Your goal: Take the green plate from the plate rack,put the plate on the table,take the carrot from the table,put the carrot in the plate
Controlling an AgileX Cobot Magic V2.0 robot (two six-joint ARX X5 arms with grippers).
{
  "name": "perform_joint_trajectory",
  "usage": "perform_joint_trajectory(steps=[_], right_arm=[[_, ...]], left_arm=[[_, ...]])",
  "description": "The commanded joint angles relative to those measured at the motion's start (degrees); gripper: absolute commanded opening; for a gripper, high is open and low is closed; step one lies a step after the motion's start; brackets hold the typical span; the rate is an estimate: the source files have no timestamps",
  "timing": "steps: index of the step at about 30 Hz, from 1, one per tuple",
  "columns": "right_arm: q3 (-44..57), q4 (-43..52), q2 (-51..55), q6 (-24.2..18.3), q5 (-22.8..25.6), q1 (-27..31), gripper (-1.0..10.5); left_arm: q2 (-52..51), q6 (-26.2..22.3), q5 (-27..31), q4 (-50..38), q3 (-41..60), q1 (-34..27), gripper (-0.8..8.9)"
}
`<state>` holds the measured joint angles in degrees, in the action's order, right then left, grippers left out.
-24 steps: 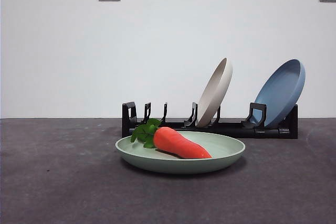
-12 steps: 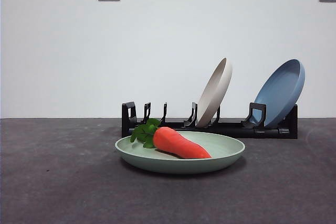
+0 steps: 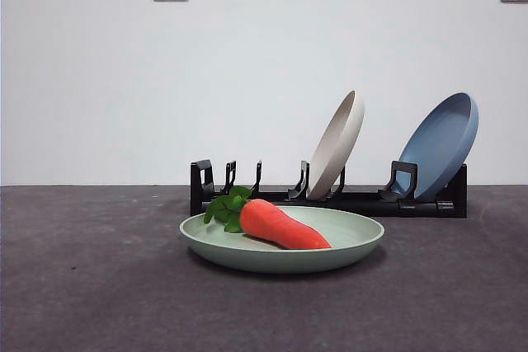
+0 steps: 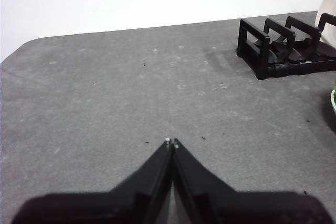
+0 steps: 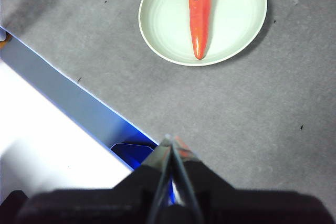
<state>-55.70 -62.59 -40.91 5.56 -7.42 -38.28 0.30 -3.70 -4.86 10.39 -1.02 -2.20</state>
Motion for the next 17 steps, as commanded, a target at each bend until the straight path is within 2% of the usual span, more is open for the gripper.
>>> perform_joint_trajectory(steps=[1, 14, 17], right_arm=[[0.17, 0.35, 0.07, -0.02, 0.07, -0.13, 0.0], [0.17, 0.35, 0.07, -0.02, 0.07, -0.13, 0.0], [0.17, 1.55, 1.46, -1.79, 1.22, 1.79, 0.0]], left_arm=[[-0.13, 0.68, 0.24, -0.11, 0.79, -0.15, -0.03], [-0.13, 0.68, 0.22, -0.09, 0.79, -0.15, -0.03], [-0.13, 0.68, 0.22, -0.11, 0.79, -0.15, -0.03]])
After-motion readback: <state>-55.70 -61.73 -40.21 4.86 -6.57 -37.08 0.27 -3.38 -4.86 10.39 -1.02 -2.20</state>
